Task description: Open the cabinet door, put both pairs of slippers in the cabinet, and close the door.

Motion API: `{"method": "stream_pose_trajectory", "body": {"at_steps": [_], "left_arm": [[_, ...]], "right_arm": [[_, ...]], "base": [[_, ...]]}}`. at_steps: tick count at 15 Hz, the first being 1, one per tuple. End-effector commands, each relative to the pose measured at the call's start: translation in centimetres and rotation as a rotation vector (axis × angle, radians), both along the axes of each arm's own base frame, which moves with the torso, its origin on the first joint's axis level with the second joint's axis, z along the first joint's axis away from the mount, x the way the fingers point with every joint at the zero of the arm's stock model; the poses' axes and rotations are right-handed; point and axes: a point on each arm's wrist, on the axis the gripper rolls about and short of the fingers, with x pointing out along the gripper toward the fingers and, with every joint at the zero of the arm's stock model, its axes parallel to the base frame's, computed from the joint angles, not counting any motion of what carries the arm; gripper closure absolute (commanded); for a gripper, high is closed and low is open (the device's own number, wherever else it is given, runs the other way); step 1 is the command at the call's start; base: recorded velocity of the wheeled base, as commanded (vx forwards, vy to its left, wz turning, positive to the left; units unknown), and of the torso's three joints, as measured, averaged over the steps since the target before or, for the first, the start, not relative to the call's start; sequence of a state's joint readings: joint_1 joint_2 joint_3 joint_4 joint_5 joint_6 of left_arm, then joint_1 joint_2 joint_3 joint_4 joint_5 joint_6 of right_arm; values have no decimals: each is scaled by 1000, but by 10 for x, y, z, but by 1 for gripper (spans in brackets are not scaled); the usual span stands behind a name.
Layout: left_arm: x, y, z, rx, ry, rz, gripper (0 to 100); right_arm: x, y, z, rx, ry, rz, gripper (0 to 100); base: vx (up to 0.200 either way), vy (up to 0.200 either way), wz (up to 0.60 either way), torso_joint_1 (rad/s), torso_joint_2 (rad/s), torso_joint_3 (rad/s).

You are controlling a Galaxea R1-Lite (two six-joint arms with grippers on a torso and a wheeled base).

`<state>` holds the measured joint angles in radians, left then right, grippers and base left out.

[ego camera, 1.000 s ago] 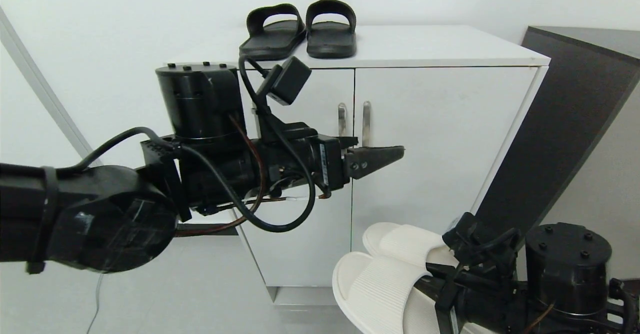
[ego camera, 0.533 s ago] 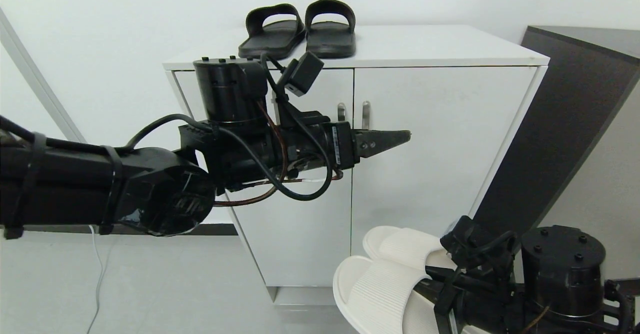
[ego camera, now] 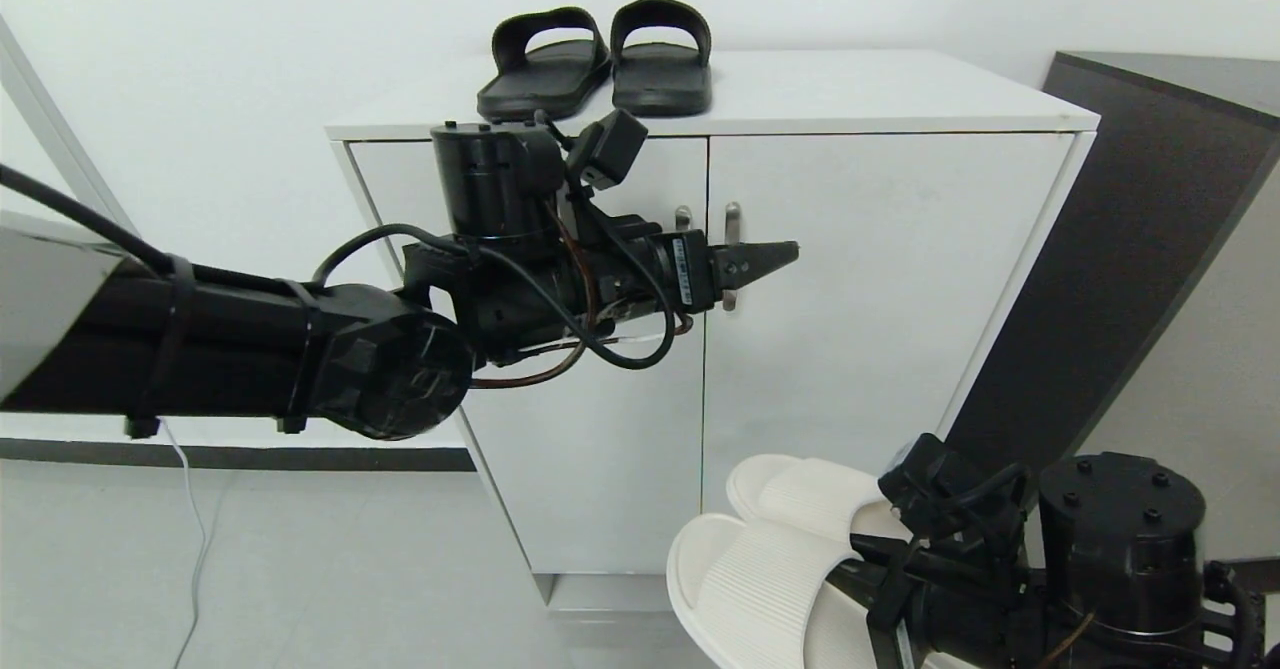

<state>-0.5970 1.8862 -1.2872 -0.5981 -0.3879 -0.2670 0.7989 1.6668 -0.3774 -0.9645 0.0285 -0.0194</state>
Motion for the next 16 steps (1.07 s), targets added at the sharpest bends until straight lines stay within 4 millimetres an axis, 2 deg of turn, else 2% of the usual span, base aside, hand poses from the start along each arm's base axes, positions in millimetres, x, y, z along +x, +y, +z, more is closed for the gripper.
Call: {"method": "stream_pose_trajectory", "body": {"at_steps": [1, 7, 8, 12, 16], "left_arm": [[14, -7, -9, 7, 11, 18, 0], [25, -13, -10, 29, 42, 22, 0], [25, -13, -9, 28, 41, 22, 100], [18, -8, -9, 31, 47, 22, 100], [-7, 0, -4, 40, 52, 0, 100]], "right_arm": [[0, 0, -1, -2, 1, 1, 100], [0, 0, -1, -3, 2, 0, 100], [-1, -1, -1, -4, 3, 0, 100], [-4, -3, -4, -13, 14, 5, 100], [-10, -8, -3, 1, 23, 58, 100]], "base": [[0, 0, 0, 0, 0, 0], [0, 0, 0, 0, 0, 0], [0, 0, 0, 0, 0, 0], [0, 0, 0, 0, 0, 0], [0, 0, 0, 0, 0, 0]]}}
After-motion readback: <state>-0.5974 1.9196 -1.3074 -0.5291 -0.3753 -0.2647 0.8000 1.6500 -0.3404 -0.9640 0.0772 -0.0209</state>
